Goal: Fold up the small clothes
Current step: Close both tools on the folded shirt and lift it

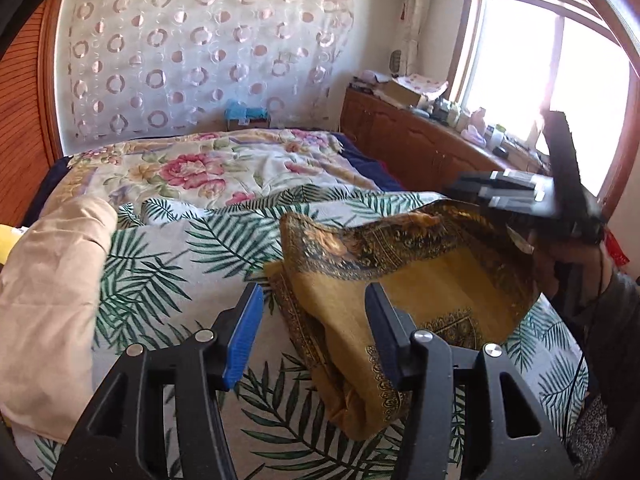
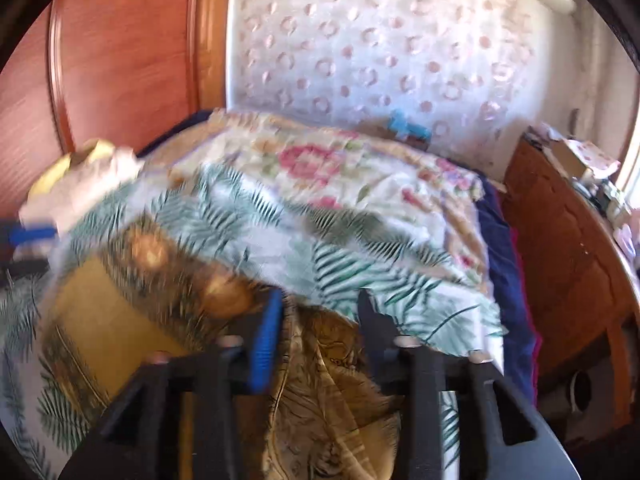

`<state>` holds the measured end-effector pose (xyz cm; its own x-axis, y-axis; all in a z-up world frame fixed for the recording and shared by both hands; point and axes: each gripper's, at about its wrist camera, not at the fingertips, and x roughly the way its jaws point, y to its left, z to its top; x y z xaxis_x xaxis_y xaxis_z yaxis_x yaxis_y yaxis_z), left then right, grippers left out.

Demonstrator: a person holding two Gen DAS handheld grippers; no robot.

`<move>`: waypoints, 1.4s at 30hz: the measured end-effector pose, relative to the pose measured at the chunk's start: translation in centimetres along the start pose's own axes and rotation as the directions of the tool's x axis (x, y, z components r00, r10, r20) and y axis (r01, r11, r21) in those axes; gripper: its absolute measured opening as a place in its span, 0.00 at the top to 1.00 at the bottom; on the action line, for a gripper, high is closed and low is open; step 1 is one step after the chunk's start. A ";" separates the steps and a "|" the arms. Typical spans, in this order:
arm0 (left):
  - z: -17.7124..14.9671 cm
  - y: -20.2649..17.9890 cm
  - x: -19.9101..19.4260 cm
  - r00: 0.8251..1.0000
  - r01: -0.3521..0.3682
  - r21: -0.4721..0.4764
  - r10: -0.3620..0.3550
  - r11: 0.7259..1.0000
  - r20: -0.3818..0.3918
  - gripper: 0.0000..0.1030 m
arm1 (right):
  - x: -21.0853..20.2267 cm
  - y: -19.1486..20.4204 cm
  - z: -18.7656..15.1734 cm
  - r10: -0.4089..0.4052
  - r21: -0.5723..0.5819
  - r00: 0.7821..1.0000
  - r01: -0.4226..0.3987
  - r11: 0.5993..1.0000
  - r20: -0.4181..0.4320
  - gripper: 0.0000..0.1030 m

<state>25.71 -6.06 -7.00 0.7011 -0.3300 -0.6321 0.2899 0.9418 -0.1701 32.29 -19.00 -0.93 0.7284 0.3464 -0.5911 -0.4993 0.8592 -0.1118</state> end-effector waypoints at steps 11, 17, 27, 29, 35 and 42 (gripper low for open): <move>-1.3 -1.5 2.2 0.996 -0.018 0.046 0.022 0.999 -0.087 0.48 | -7.7 -2.4 -3.0 -0.019 0.051 1.000 0.019 0.999 -0.003 0.44; -1.0 -0.6 3.4 0.992 -0.035 0.030 0.038 0.999 -0.117 0.48 | -5.9 -4.4 -4.7 -0.072 0.101 0.989 0.086 0.991 -0.127 0.39; -0.2 1.1 5.8 0.982 0.019 -0.070 -0.032 0.997 -0.186 0.48 | -2.9 -6.7 -5.5 0.028 0.245 0.988 0.010 0.970 -0.150 0.23; -0.2 1.3 6.0 0.980 0.038 -0.095 -0.056 0.995 -0.192 0.48 | -2.9 -7.0 -5.7 0.039 0.258 0.989 -0.001 0.966 -0.145 0.23; -0.4 1.0 6.3 0.978 0.068 -0.107 -0.088 0.992 -0.190 0.59 | -3.2 -7.3 -6.9 0.111 0.274 0.986 -0.073 0.959 -0.126 0.40; -0.1 0.1 5.9 0.979 0.104 -0.068 -0.114 0.992 -0.171 0.91 | -3.8 -5.9 -6.8 0.112 0.170 0.989 -0.095 0.981 -0.093 0.78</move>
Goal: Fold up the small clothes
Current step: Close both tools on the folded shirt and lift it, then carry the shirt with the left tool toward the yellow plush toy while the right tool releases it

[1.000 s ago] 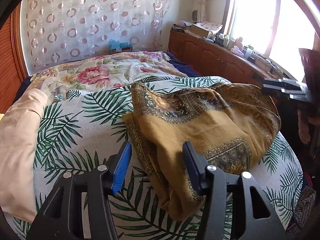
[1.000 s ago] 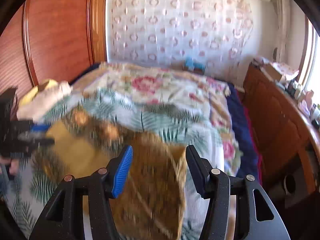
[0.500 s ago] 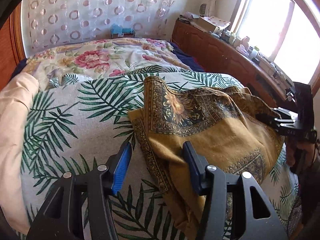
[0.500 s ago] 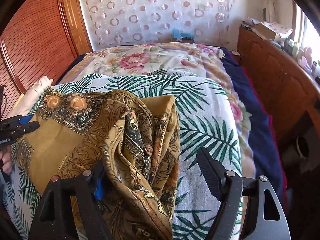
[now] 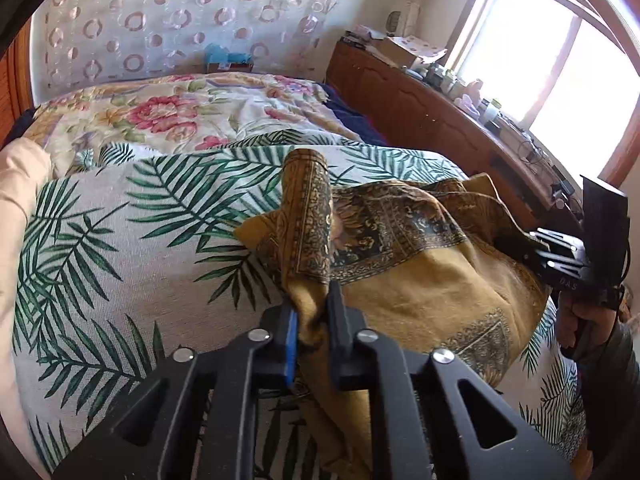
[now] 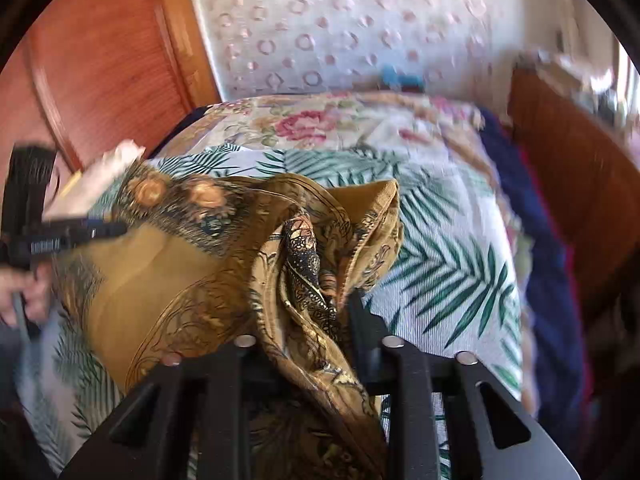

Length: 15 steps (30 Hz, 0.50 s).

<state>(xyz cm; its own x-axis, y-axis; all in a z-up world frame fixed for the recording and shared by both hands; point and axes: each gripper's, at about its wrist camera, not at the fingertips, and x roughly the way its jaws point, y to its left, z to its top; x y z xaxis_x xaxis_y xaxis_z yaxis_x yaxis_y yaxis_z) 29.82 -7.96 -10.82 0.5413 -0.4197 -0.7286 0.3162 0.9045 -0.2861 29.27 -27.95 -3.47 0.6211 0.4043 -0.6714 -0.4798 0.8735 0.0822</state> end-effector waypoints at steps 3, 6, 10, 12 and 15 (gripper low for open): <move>-0.1 -0.7 -1.4 0.999 0.030 0.019 -0.031 0.999 0.036 0.93 | -1.3 0.0 0.0 -0.008 -0.002 0.999 0.008 1.000 0.048 0.80; -0.2 -1.0 -3.6 0.995 0.058 0.017 -0.059 0.998 0.081 0.94 | -3.0 0.2 0.4 0.009 -0.010 0.997 -0.008 1.000 0.081 0.81; -0.8 -1.2 -7.5 0.984 0.071 0.012 -0.072 0.997 0.162 0.94 | -4.9 2.0 1.5 0.016 -0.065 0.993 -0.009 0.998 0.120 0.81; -1.3 -1.0 -10.0 0.973 0.048 0.009 -0.048 0.999 0.224 0.94 | -5.8 3.4 2.2 0.024 -0.104 0.989 -0.009 0.995 0.144 0.81; -2.1 0.0 -13.3 0.957 0.009 -0.016 -0.004 1.000 0.289 0.94 | -6.3 6.0 3.8 0.053 -0.167 0.983 -0.024 0.986 0.175 0.81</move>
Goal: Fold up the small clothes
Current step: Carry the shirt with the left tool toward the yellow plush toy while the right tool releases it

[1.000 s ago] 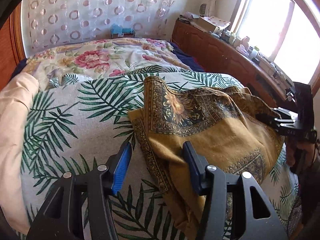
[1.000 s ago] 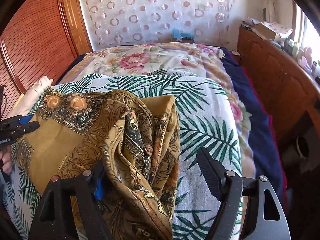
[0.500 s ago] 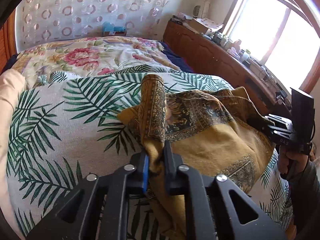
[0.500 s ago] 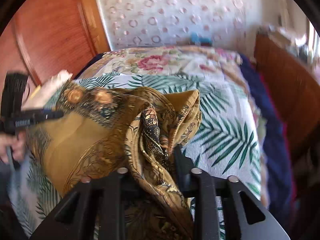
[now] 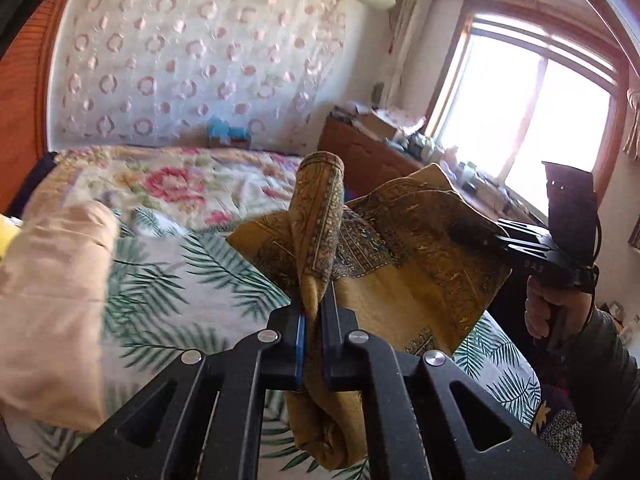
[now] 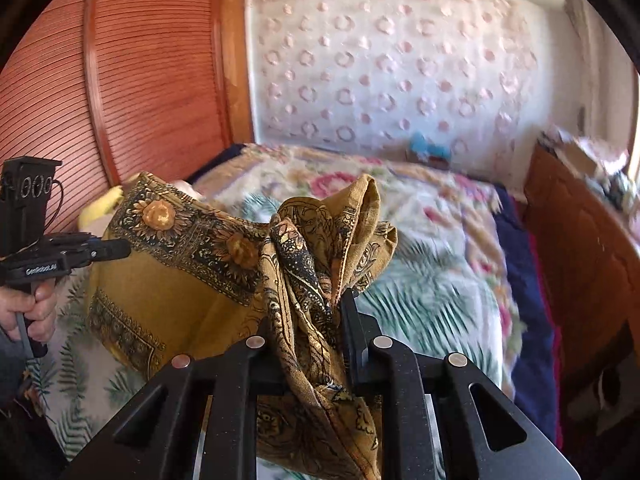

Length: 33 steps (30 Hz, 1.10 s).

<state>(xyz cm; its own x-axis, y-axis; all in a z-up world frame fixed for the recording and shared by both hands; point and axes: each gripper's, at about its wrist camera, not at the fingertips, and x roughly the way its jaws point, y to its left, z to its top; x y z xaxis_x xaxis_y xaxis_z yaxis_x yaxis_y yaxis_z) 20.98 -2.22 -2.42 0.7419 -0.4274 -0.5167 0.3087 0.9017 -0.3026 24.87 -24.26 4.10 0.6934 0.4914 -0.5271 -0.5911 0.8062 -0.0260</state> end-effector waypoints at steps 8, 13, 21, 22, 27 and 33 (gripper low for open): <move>-0.4 5.6 -7.5 0.976 -0.171 -0.073 0.179 0.983 0.128 0.94 | 3.9 7.8 6.6 0.110 -0.181 0.992 -0.098 0.979 0.061 0.81; -1.3 10.5 -9.9 0.949 -0.248 -0.164 0.273 0.955 0.158 0.94 | 9.9 11.6 10.8 0.176 -0.274 0.982 -0.152 0.950 0.064 0.82; -4.3 14.9 -10.0 0.931 -0.292 -0.288 0.340 0.912 0.131 0.94 | 19.2 15.9 15.4 0.218 -0.426 0.975 -0.183 0.886 0.033 0.82; -4.6 15.1 -9.9 0.931 -0.294 -0.293 0.342 0.910 0.128 0.94 | 19.7 16.2 15.7 0.225 -0.434 0.974 -0.190 0.881 0.030 0.82; -5.7 15.5 -10.0 0.925 -0.312 -0.318 0.362 0.895 0.114 0.94 | 22.7 18.0 16.7 0.266 -0.469 0.964 -0.237 0.851 -0.003 0.82; -7.2 16.7 -10.0 0.915 -0.354 -0.347 0.398 0.868 0.063 0.94 | 27.3 19.9 17.2 0.303 -0.452 0.950 -0.301 0.840 -0.069 0.80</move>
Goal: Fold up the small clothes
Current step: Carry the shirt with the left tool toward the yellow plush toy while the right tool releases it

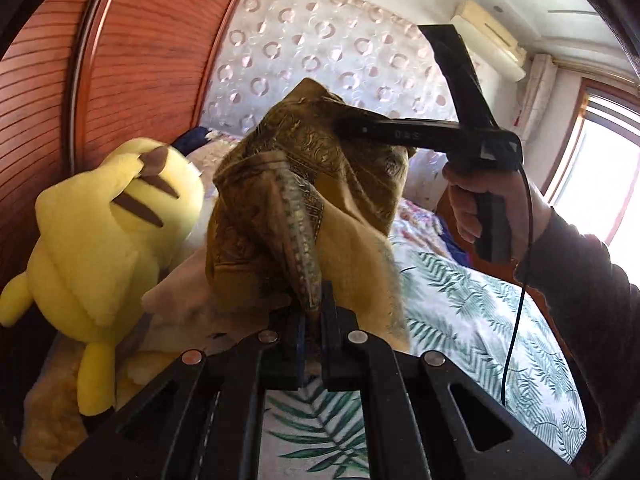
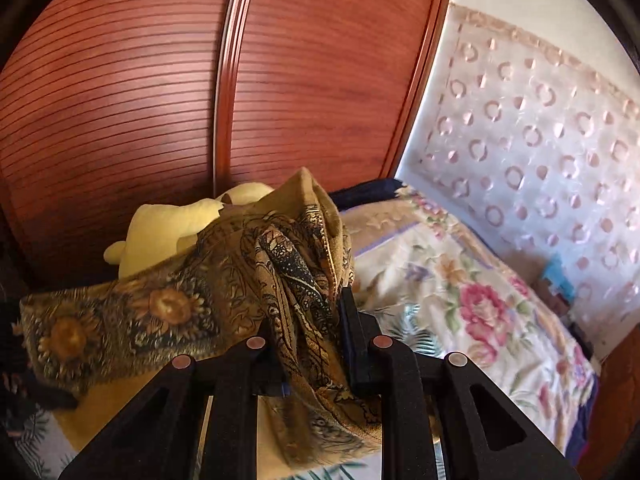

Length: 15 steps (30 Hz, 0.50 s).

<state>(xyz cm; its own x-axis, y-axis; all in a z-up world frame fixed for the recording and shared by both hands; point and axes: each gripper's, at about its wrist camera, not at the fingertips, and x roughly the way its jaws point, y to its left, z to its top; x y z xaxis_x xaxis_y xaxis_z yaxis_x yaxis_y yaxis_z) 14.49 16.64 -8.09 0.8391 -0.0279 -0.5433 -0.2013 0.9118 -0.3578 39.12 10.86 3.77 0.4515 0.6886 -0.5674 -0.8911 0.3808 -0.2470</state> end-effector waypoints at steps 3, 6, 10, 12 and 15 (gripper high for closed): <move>-0.8 0.5 0.2 0.999 -0.021 -0.011 0.021 1.000 -0.026 0.94 | 2.4 -0.7 0.4 -0.012 0.043 0.999 0.014 0.999 -0.033 0.66; -1.3 0.6 0.2 0.998 -0.040 -0.011 0.039 0.999 -0.041 0.94 | 3.3 -1.9 1.6 -0.113 0.078 0.993 0.115 0.990 -0.036 0.48; -1.4 0.9 0.4 0.997 -0.053 -0.010 0.052 0.999 -0.057 0.94 | 1.2 -2.9 1.9 -0.110 0.120 0.994 0.106 0.987 0.023 0.36; -1.3 0.8 0.4 0.997 -0.056 -0.001 0.056 0.998 -0.055 0.94 | 1.1 -2.7 1.4 -0.061 0.114 0.998 0.060 0.992 0.005 0.36; -1.3 0.9 0.4 0.997 -0.060 0.003 0.060 0.998 -0.056 0.94 | 2.2 -2.3 0.0 0.000 0.131 0.999 0.005 0.991 -0.038 0.36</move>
<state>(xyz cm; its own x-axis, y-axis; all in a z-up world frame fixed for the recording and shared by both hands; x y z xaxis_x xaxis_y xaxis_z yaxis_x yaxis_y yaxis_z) 13.98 16.96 -9.65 0.7956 0.0038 -0.6058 -0.2495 0.9133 -0.3219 42.10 11.50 3.09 0.4491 0.6651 -0.5966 -0.8754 0.4612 -0.1448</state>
